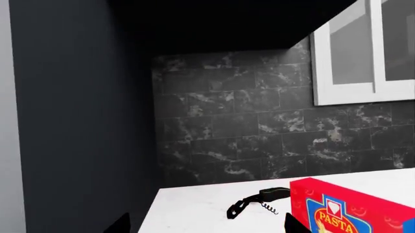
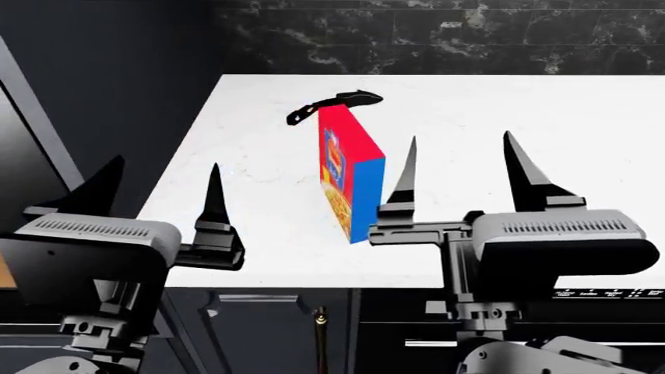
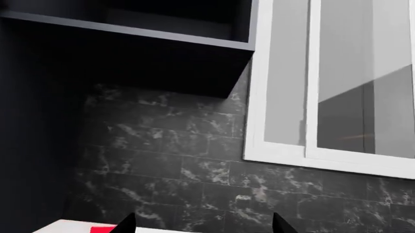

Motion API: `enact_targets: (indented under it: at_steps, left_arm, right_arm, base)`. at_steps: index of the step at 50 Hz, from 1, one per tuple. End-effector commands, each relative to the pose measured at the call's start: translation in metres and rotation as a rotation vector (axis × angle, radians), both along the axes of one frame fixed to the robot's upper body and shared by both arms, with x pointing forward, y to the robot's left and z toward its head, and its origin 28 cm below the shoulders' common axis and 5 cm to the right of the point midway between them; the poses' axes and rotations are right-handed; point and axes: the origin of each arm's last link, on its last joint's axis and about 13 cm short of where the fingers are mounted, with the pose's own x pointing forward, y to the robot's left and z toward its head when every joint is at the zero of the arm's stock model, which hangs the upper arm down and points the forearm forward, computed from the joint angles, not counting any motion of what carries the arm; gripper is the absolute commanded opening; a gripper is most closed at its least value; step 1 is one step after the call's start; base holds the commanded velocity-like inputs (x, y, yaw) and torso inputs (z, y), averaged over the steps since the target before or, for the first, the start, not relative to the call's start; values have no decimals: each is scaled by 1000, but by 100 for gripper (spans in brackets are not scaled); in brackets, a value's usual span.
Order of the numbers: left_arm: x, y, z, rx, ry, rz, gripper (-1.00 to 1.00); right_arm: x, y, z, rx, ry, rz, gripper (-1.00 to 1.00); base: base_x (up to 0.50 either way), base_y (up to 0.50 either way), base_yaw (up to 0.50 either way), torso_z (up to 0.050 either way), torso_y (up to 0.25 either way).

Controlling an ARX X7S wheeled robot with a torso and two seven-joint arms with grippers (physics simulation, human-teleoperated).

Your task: Pick the cereal and boxed food from the counter and place them in the cabinets closest to them.

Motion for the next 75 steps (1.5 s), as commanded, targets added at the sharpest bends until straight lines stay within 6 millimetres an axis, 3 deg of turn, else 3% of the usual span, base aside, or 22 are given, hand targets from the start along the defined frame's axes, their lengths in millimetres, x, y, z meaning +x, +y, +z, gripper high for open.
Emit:
enact_targets:
  at_steps: [1, 28, 75]
  left_arm:
    - [0, 0, 2, -13, -3, -2, 100]
    - [6, -3, 27, 21, -48, -31, 100]
    - [7, -1, 27, 6, -42, -32, 100]
  right_arm:
    - [-1, -4, 4, 9, -3, -21, 100]
    - [4, -12, 37, -73, -73, -29, 100]
    - [-13, -11, 57, -100, -68, 45, 100]
  base:
    - [0, 0, 0, 0, 0]
    - [0, 0, 0, 0, 0]
    - [193, 1, 0, 0, 0]
